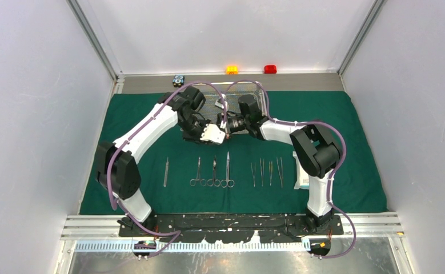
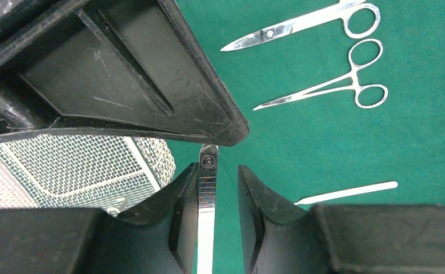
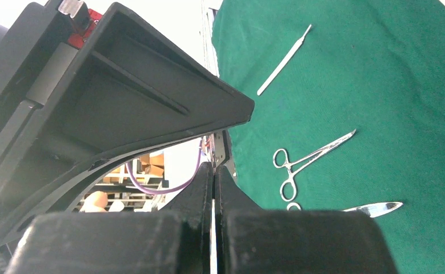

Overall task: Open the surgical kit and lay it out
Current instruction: Place the medical item in the surgical kit.

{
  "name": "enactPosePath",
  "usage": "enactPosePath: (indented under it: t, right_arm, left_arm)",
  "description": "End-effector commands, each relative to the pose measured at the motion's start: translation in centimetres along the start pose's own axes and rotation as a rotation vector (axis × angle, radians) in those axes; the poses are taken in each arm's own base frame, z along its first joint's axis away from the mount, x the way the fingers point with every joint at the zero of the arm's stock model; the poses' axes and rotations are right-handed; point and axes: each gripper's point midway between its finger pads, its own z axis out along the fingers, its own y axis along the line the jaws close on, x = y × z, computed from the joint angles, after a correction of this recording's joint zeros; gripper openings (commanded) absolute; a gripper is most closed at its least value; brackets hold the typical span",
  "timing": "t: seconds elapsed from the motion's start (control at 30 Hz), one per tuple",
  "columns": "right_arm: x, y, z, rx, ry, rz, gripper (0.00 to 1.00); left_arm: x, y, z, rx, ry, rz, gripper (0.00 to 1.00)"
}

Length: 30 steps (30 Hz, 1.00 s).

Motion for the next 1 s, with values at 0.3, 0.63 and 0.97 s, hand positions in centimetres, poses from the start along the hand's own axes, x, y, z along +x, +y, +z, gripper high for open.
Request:
enactPosePath:
  t: [0.3,0.63,0.97]
  right_arm:
    - [-0.30,1.37,0.05,-0.042,0.002,-0.057,0.01]
    - [-0.24,1.05,0.16,-0.041,0.005,-0.048,0.01]
    - [-0.20,0.60,0.20,-0.039,0.006,-0.036,0.01]
  left_arm:
    - [-0.33,1.11,-0.51,-0.109,0.043,0.048,0.40]
    - [-0.12,1.49,-0.70,-0.160,0.056,0.072,0.40]
    - [-0.19,1.58,-0.70,-0.174,0.060,0.075,0.37]
